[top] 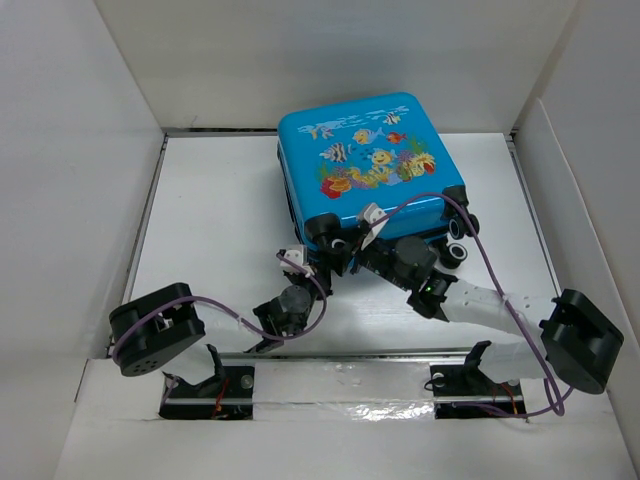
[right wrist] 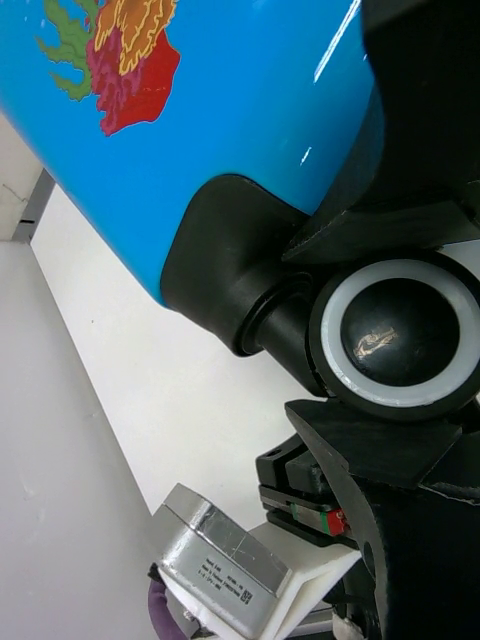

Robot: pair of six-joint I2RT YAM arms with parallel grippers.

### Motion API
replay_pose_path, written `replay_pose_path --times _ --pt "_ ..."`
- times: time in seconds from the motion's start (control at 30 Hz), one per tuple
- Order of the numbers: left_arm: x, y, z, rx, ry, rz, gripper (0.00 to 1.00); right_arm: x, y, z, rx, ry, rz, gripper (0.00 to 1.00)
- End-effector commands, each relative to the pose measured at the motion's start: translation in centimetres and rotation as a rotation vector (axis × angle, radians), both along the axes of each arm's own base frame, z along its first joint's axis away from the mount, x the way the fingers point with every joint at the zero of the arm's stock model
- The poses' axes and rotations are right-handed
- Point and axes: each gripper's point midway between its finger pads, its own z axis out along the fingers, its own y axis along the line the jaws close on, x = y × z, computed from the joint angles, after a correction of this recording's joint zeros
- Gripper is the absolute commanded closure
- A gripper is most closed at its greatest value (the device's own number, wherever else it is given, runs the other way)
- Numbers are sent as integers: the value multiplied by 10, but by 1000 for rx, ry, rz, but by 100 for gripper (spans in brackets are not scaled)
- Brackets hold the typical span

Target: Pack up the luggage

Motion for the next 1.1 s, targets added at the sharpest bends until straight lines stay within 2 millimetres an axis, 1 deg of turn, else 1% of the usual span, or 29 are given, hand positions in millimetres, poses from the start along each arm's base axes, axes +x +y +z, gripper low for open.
replay_pose_path --times 0.0,0.1,0.17,0.2,0.27,0.3,0.33,0.37,0.4,0.43,0.47,0.5,0.57,0.6,0.63,0.67,0.7,0.77,0.8,0.87,0.9,0.97,1.0,1.03,1.07 --pt "9 -7 43 -110 -70 27 100 -9 1 56 146 -87 29 100" --pt "11 1 39 -73 -72 64 100 -10 -2 57 146 -87 23 100" --pt "10 8 32 -36 -63 77 100 -12 -6 59 147 -91 19 100" --pt "10 14 33 -32 -65 94 100 -12 -7 57 143 -90 14 100" --pt "7 26 22 7 -46 112 100 -15 -11 59 138 -97 15 100" --pt "9 32 26 -10 -45 117 100 -17 -12 59 134 -100 18 100" --pt "8 40 19 -6 -32 119 100 -18 -14 54 119 -93 18 100" --pt "11 50 22 -30 -29 141 100 -20 -17 57 124 -98 18 100" --pt "12 57 21 -29 -27 152 100 -22 -19 58 126 -101 19 100" --pt "11 63 17 -20 -18 160 100 -24 -21 51 111 -91 19 100" --pt "11 68 14 -11 -8 162 100 -25 -24 51 111 -91 16 100" --pt "7 63 20 -37 -15 121 100 -26 -29 55 117 -98 4 100" --pt "1 49 23 -49 -23 29 100 -24 -31 50 104 -87 -13 100" --pt "-10 31 21 -33 -23 -79 100 -23 -30 48 96 -83 -15 100" --pt "-16 19 23 -31 -30 -124 100 -22 -28 47 94 -81 -12 100" --pt "-22 9 23 -22 -35 -155 100 -21 -26 52 96 -91 -7 100" --pt "-31 -3 11 17 -16 -188 100 -23 -22 53 92 -95 14 100" --pt "-34 -17 14 5 -16 -195 100 -21 -16 52 85 -96 28 100" --pt "-35 -21 6 18 -5 -198 98 -21 -13 57 94 -102 38 100" --pt "-37 -30 11 -12 -10 -214 87 -19 -7 57 89 -98 51 100" --pt "-36 -31 8 -8 -6 -211 77 -20 -3 65 100 -110 69 100" --pt "-34 -35 13 -8 -18 -209 67 -20 3 66 98 -107 89 100" --pt "-32 -36 13 -1 -22 -205 59 -25 8 69 101 -111 112 100" --pt "-30 -38 18 -7 -31 -199 57 -24 10 75 109 -118 115 100" --pt "-28 -38 19 -5 -39 -190 56 -27 15 74 106 -115 129 100"
